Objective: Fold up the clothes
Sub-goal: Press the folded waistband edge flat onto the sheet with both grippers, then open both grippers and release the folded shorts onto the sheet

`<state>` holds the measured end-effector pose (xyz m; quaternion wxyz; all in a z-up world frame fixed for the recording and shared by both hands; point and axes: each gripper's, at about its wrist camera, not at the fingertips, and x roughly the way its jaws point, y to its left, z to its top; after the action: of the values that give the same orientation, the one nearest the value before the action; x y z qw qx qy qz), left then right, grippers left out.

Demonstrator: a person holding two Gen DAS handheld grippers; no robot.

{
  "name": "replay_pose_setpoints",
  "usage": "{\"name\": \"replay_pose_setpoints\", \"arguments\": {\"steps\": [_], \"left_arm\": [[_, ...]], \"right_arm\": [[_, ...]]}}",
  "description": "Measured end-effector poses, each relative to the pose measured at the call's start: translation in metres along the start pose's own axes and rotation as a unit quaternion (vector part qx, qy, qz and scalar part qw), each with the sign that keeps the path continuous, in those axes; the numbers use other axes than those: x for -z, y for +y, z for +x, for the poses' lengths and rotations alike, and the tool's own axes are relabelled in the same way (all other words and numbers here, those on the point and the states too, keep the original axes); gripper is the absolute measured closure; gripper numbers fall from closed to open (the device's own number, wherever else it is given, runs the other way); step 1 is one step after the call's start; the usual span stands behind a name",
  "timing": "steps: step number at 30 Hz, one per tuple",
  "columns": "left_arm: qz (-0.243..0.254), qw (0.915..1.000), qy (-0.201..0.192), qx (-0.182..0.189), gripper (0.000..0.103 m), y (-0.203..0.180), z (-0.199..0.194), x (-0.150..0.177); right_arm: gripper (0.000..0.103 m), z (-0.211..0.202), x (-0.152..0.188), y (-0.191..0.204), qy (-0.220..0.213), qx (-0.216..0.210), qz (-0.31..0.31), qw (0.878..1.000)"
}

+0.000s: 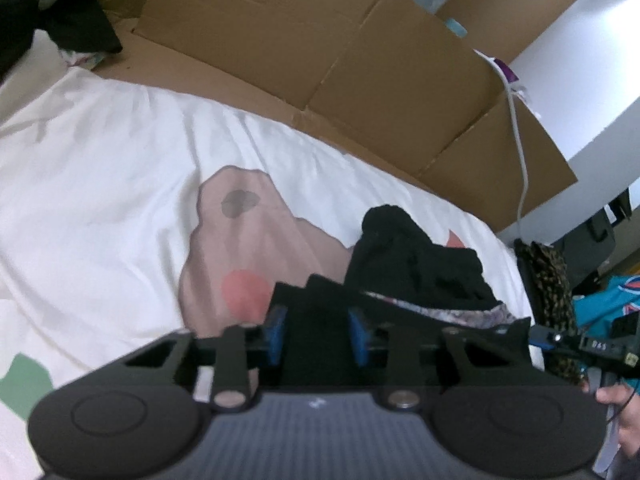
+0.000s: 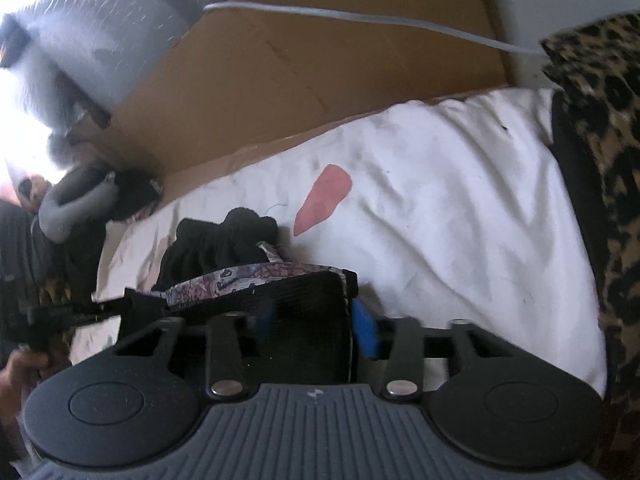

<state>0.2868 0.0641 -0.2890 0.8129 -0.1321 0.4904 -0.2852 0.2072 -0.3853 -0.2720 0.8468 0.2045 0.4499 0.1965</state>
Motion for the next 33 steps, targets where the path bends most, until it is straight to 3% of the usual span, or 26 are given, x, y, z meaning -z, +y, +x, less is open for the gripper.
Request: {"name": "replay_pose_setpoints", "arguments": {"steps": [2, 3, 14, 21, 25, 30, 33], "left_arm": [[0.010, 0.9999, 0.000, -0.004, 0.096, -0.002, 0.002, 0.000], [0.018, 0.9998, 0.001, -0.006, 0.098, -0.004, 0.002, 0.000], [0.009, 0.9994, -0.024, -0.024, 0.100, 0.006, -0.014, 0.005], [0.044, 0.9971, -0.008, -0.061, 0.100, -0.002, 0.006, 0.005], [0.074, 0.9932, 0.004, -0.090, 0.089, -0.011, 0.014, 0.010], [0.087, 0.9908, 0.008, -0.103, 0.067, -0.015, 0.016, 0.014], [0.094, 0.9896, 0.012, -0.108, 0.064, -0.016, 0.019, 0.016]], "right_arm": [[0.090, -0.002, -0.002, 0.002, -0.002, -0.003, -0.003, 1.000], [0.098, -0.003, -0.002, 0.004, -0.003, -0.005, -0.005, 1.000], [0.099, -0.016, -0.012, 0.019, -0.033, 0.025, -0.034, 0.999], [0.099, 0.019, -0.012, 0.007, -0.007, 0.051, -0.016, 0.999], [0.093, 0.030, -0.006, 0.012, 0.001, 0.061, -0.023, 0.998], [0.075, 0.035, 0.001, 0.020, 0.010, 0.078, -0.044, 0.996], [0.069, 0.037, 0.002, 0.020, 0.014, 0.084, -0.046, 0.995]]}}
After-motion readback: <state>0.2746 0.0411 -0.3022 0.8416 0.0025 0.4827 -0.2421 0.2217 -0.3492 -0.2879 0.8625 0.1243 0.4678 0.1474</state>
